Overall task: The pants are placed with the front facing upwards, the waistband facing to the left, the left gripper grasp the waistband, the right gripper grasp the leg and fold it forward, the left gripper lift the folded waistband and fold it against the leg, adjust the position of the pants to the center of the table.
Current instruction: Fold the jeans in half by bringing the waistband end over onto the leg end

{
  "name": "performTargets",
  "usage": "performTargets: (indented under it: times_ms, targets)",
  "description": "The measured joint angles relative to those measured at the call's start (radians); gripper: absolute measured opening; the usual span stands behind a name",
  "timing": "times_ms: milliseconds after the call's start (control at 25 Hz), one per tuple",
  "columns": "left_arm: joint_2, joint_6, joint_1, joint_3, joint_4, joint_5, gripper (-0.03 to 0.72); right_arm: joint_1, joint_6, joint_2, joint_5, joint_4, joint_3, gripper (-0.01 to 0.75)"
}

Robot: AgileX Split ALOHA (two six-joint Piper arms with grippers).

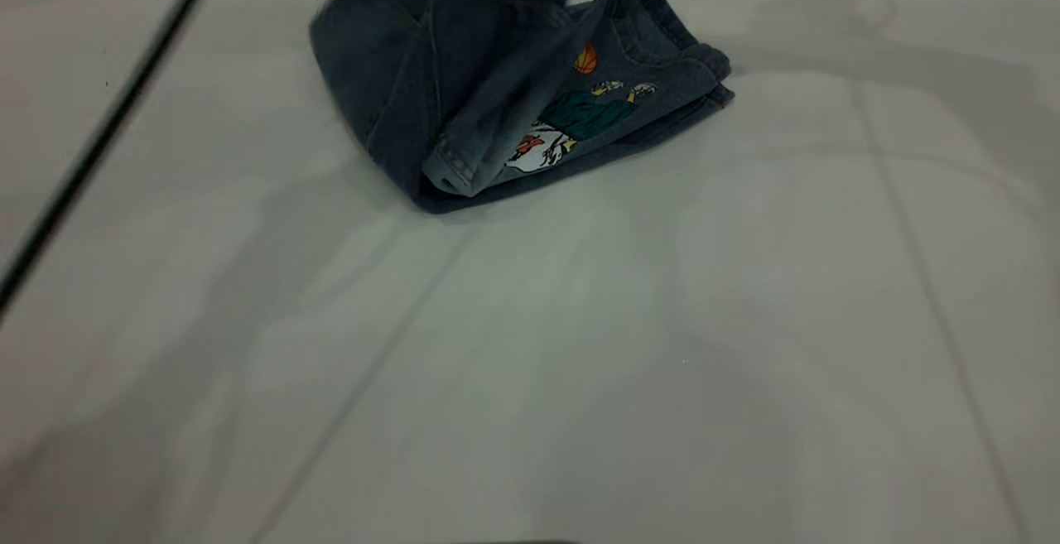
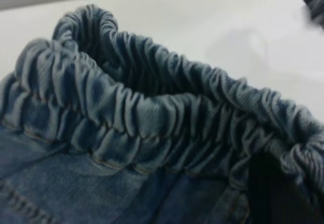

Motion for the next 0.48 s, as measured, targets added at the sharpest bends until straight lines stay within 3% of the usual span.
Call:
performTargets:
  times_ms: [360,480]
  targets:
    - [0.232,-0.001,-0.035,-0.170,-0.001,0.050,0.090,-0.004,-0.001,-0.060,0.017,0.001,0.000,0.497]
    - [0.244,0.002,-0.035,-0.176,0.002,0.080,0.147,-0.006,-0.001,-0.063,0.037,0.001,0.000,0.497]
